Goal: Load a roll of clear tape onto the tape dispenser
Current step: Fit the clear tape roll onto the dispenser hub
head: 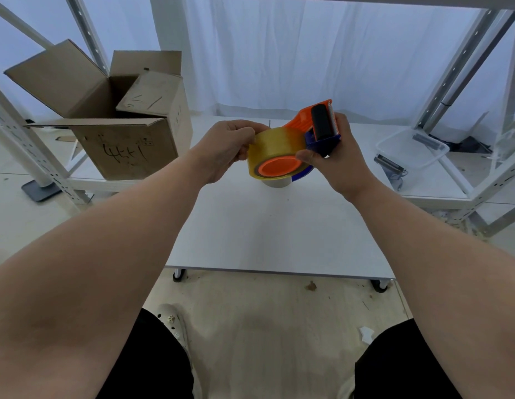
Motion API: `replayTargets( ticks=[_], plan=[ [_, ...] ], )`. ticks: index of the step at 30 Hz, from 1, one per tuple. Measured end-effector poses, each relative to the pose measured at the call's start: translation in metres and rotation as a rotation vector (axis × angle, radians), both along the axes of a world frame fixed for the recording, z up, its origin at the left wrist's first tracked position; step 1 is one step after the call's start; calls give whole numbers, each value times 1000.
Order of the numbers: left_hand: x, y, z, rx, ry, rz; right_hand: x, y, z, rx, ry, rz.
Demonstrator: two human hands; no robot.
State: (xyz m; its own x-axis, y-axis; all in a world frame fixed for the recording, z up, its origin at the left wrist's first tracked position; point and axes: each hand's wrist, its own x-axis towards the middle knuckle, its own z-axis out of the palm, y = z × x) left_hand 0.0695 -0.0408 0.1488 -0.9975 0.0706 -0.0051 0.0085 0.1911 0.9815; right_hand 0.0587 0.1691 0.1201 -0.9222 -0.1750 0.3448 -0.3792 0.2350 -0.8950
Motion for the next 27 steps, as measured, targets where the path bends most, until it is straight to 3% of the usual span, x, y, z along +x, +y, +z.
replayTargets(
  ticks=[4, 12, 17, 23, 27],
  plan=[
    [1, -2, 4, -260, 47, -101, -5, 2, -5, -144, -133, 12],
    [6, 0, 8, -507, 141, -220, -3, 9, -8, -218, -284, 102],
    [6, 1, 7, -302, 109, -194, -6, 14, -3, -344, -398, 108],
    [8, 9, 7, 29, 42, -152, -8, 11, 2, -494, -406, 37],
    [8, 9, 12, 93, 30, -178, -11, 7, 3, -579, -406, -13]
  ],
)
